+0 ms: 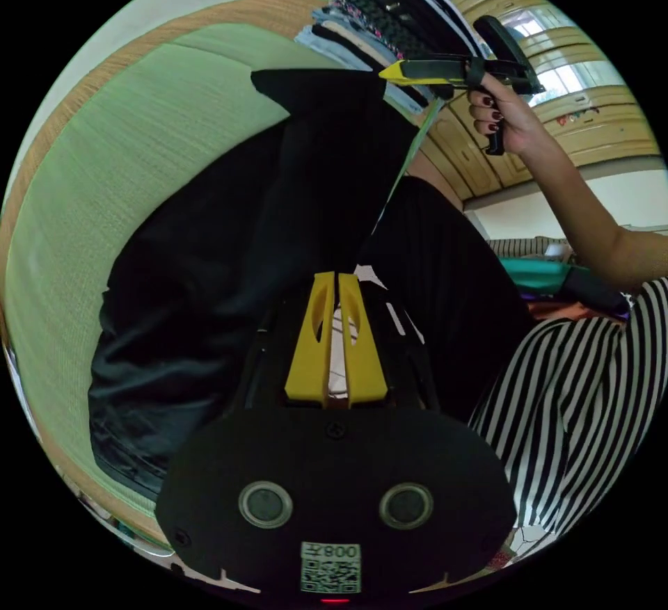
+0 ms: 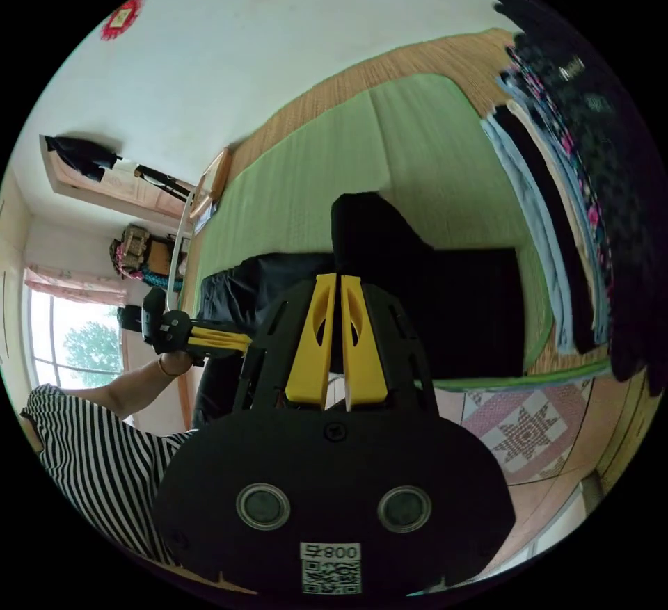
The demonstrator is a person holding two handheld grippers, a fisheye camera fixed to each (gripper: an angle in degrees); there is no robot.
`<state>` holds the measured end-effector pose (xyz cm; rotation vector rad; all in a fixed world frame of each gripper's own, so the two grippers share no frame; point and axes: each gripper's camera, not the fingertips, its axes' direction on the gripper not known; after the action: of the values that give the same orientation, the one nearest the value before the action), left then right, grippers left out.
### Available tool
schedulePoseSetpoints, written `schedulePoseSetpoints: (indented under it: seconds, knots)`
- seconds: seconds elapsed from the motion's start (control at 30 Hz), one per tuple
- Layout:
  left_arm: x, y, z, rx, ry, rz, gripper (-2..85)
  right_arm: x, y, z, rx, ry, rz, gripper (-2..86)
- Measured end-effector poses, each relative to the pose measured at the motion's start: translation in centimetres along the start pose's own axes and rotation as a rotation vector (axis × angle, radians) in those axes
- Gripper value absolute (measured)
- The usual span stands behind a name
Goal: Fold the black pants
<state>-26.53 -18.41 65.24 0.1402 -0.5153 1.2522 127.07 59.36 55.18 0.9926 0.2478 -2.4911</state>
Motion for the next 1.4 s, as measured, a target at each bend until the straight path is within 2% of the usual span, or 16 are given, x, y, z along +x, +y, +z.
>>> schedulePoseSetpoints:
  seconds: [0.17,0.4,0.6,0.77,0.9,1.13,1.3,1.4]
  knots:
    - [0.7,-3.2,6.1,-0.131,-0.04,0.015,0.9,1.8,4.6,-2.1,-0.008,-0.042,0.077,0.5]
    - [-1.0,-6.2,11.1,-0.173,0.0,-0.064,1.3,3.6,9.1,-4.4,0.01,-0.062,0.17,0.1]
    - [-2.4,-8.1,12.2,-0.117,0.093,-0.11,2.9,4.1,10.6,-6.5,0.022,-0.115,0.209,0.2]
    - [-2.3,-14.3,10.8,0.061,0.163,-0.056,6.5,2.5,11.2,-9.4,0.074,-0.13,0.198,1.1]
    - [-3.0,-21.1,11.0,0.126,0.167,-0.054,9.6,-0.4,9.6,-12.9,0.156,-0.044,0.128,4.4]
    - [-6.3,-31.1,14.9,0.107,0.118,-0.169,12.2,-4.4,3.9,-13.3,0.122,0.141,0.045,7.6]
    - [-7.3,-34.6,18.7,0.019,0.07,-0.19,10.6,-5.9,3.0,-12.8,0.063,0.194,0.029,7.2]
    - [-7.7,-35.6,20.6,0.004,0.096,-0.191,6.8,-6.4,3.4,-13.5,0.072,0.207,0.036,5.6]
